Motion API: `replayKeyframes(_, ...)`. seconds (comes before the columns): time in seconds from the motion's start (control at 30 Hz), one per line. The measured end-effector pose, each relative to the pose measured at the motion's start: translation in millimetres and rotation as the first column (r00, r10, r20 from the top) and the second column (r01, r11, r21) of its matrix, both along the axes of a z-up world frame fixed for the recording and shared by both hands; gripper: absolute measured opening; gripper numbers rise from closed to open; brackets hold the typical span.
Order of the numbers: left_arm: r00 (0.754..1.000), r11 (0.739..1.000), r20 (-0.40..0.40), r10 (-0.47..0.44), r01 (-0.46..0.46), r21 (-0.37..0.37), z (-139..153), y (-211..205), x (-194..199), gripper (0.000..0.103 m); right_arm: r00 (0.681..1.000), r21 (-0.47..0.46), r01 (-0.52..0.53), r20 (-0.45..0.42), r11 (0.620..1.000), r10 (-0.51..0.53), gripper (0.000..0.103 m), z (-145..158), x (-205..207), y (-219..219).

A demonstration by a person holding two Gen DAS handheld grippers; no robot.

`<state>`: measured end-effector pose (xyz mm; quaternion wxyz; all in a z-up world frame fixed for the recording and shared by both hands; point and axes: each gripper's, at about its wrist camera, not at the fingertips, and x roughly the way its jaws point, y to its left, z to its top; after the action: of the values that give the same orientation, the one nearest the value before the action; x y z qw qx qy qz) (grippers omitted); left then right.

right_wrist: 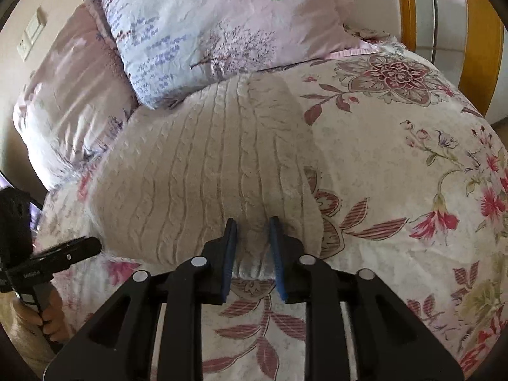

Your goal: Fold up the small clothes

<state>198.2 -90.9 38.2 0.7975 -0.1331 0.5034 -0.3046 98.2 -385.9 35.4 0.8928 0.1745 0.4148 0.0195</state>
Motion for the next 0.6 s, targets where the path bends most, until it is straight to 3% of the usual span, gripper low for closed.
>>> replayKeyframes(0.07,1.000,0.999,0.007,0.019,-0.019,-0.043,6.6,8.3,5.8,0.085,0.998,0.029,0.027,0.051,0.999,-0.029,0.051,13.8,0.6,-7.9)
replayKeyframes(0.1,0.999,0.998,0.007,0.031,-0.031,-0.056,9.2,10.9,9.5,0.087,0.996,0.032,0.050,0.068,0.998,-0.052,0.054,20.5,4.7,-12.1)
replayKeyframes(0.23,0.996,0.995,-0.051,0.074,-0.077,-0.064,8.1,11.8,42.8,0.089,0.994,0.124,0.087,0.054,0.988,-0.095,0.055,26.2,39.5,-29.8)
replayKeyframes(0.33,0.991,0.993,-0.089,0.104,-0.108,-0.048,3.2,6.9,66.4,0.088,0.993,0.263,0.115,-0.021,0.958,-0.114,0.055,11.1,75.8,-48.9)
replayKeyframes(0.43,0.988,0.992,-0.096,0.124,-0.127,-0.027,-0.5,0.5,86.3,0.088,0.988,0.307,0.143,-0.099,0.941,-0.118,0.055,-9.2,101.3,-56.6)
replayKeyframes(0.5,0.986,0.991,-0.104,0.129,-0.132,-0.020,-2.7,-3.0,94.1,0.088,0.994,0.312,0.101,-0.076,0.945,-0.081,0.020,-13.4,106.3,-48.7)
replayKeyframes(0.53,0.985,0.991,-0.115,0.127,-0.131,-0.026,-5.0,-4.8,98.3,0.088,0.995,0.261,0.097,-0.044,0.961,-0.089,0.012,-8.3,105.6,-44.0)
replayKeyframes(0.6,0.985,0.992,-0.123,0.121,-0.125,-0.030,-8.2,-8.1,101.3,0.088,0.991,0.188,0.130,0.000,0.974,-0.132,0.010,0.1,103.8,-43.7)
